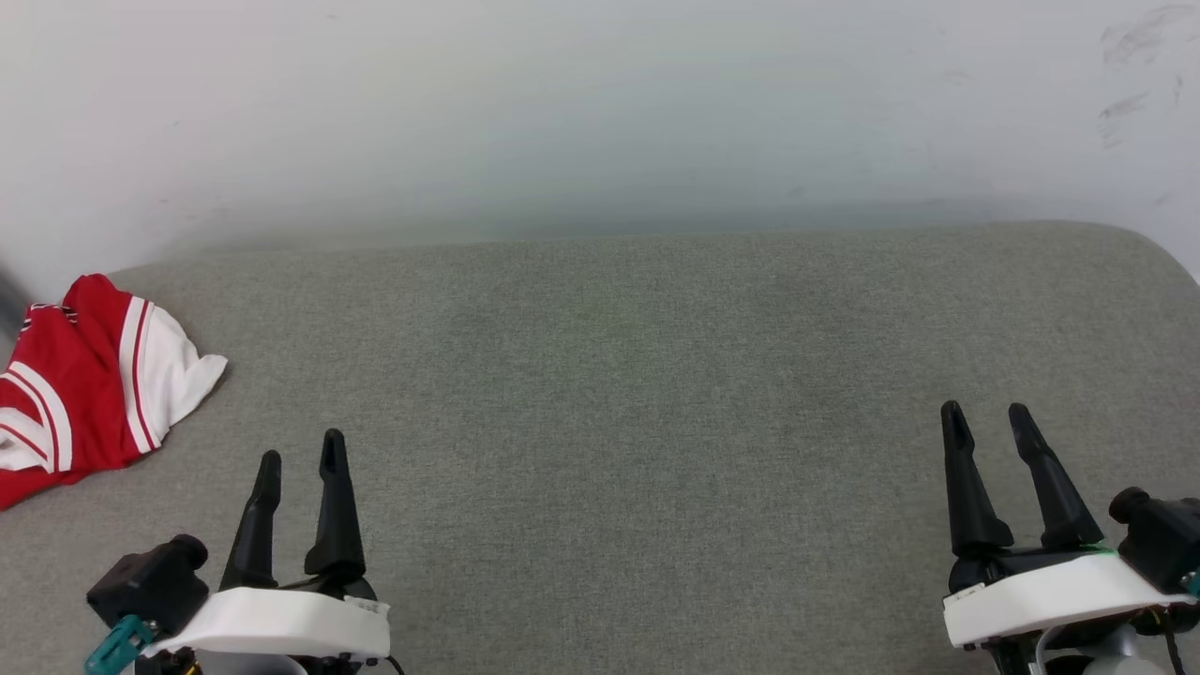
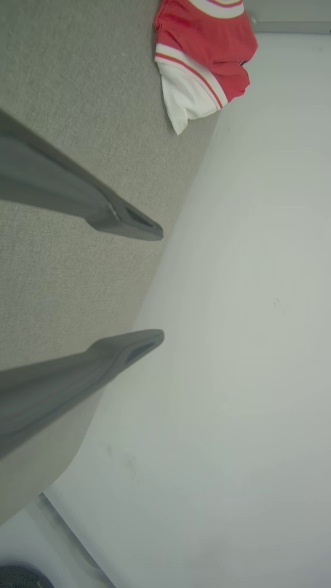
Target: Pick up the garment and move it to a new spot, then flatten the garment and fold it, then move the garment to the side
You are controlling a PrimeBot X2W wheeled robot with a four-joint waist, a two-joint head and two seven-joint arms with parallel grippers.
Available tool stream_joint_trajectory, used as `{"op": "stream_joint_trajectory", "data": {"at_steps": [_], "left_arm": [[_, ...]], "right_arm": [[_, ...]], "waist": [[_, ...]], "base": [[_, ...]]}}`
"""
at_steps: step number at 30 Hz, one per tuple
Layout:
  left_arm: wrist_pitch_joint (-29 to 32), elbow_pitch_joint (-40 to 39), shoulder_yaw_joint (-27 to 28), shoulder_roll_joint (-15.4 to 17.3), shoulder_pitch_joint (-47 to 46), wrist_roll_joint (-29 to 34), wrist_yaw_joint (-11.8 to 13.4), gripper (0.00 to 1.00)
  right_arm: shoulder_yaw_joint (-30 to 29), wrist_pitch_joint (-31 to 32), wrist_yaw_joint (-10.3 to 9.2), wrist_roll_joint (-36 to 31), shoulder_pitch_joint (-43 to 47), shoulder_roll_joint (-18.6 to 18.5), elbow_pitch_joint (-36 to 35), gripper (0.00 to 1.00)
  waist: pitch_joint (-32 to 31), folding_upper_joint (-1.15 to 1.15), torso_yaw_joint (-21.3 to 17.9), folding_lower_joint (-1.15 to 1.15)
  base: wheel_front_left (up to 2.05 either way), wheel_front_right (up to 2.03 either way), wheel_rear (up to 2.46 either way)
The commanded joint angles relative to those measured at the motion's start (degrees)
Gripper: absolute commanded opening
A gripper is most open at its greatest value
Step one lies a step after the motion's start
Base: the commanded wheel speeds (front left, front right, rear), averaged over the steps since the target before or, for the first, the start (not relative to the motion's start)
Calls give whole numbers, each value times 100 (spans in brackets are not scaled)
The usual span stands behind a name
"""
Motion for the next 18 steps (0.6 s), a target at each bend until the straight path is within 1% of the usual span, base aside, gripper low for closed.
{"op": "stream_joint_trajectory", "data": {"at_steps": [1,5,11,18], "left_arm": [[-46,-108,-71,14,-10,232,52,100],[-110,-124,-370,132,40,626,192,100],[-195,-106,-757,325,86,976,404,100],[-296,33,-1105,539,100,1405,757,100]], "right_arm": [[22,-56,0,-184,0,0,-60,100],[75,-118,0,-524,54,1,10,100],[108,-205,0,-1001,83,1,80,100],[126,-302,0,-1508,100,2,93,100]], "waist": [[-1,0,-5,0],[-8,0,-17,0],[-24,0,-32,0],[-31,0,-46,0]], "base": [[0,0,0],[0,0,0],[0,0,0],[0,0,0]]}}
